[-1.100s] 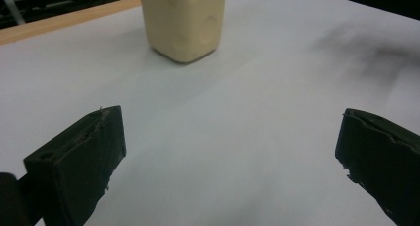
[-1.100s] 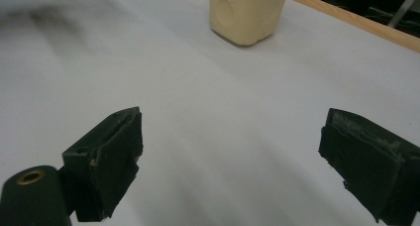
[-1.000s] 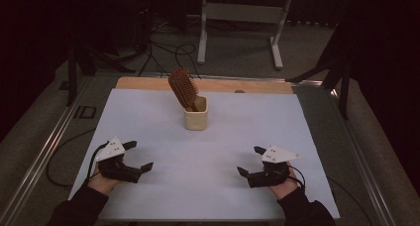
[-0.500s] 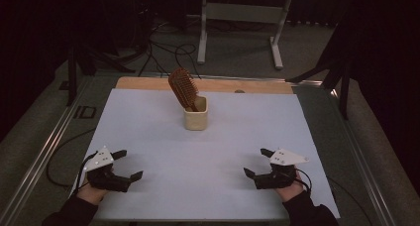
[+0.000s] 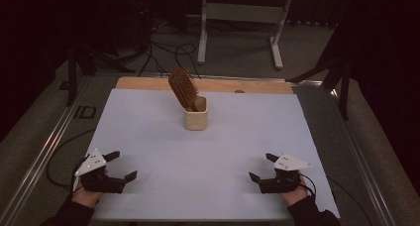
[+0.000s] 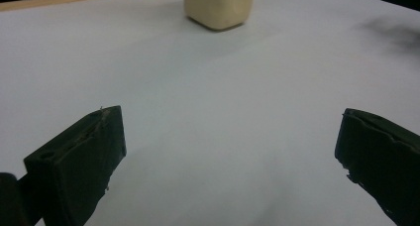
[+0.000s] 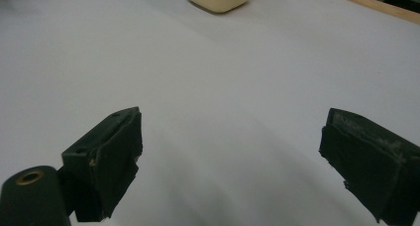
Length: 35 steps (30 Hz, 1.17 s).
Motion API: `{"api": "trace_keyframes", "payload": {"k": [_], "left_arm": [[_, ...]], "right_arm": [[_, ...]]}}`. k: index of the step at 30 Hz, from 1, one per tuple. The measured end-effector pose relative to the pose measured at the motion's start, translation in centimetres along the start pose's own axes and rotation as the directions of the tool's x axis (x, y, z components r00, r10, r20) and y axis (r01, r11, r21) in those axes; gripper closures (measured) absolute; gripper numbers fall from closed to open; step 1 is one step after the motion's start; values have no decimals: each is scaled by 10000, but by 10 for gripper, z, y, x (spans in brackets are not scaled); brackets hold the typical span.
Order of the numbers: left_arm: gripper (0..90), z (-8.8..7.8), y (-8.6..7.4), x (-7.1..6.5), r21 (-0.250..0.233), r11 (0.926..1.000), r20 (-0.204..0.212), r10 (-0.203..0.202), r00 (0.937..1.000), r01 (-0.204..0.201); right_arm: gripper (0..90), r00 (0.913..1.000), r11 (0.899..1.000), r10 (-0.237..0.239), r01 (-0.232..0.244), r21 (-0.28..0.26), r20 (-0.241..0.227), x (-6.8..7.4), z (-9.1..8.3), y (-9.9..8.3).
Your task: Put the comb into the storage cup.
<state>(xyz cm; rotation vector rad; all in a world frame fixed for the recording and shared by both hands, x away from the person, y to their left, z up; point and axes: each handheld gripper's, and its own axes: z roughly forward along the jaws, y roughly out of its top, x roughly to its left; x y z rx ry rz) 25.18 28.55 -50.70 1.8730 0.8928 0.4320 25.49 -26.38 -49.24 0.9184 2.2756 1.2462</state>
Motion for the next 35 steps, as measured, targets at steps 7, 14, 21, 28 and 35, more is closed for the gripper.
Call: {"api": "trace_keyframes", "payload": {"k": [7, 14, 21, 28, 35], "left_arm": [[1, 1, -2, 3, -150, 9996, -379, -226, 9990, 221], [2, 0, -1, 1, -348, 9992, -430, -235, 9988, 220], [2, 1, -1, -1, -266, 9996, -299, -99, 9995, 91], [2, 0, -1, -1, -332, 9993, -324, -159, 9993, 148], [2, 0, -1, -1, -336, 9994, -330, -124, 9994, 113]], "right_arm": [[91, 9996, 9996, -284, 284, -90, 2, 1, 3, 1], [91, 9996, 9996, -265, 264, -81, -118, 2, 6, 1], [91, 9994, 9995, -316, 317, 8, -116, 1, 7, -1], [91, 9996, 9997, -241, 242, 26, -128, 0, 7, -1], [91, 9996, 9996, -266, 266, 47, -68, 0, 6, -1]]}}
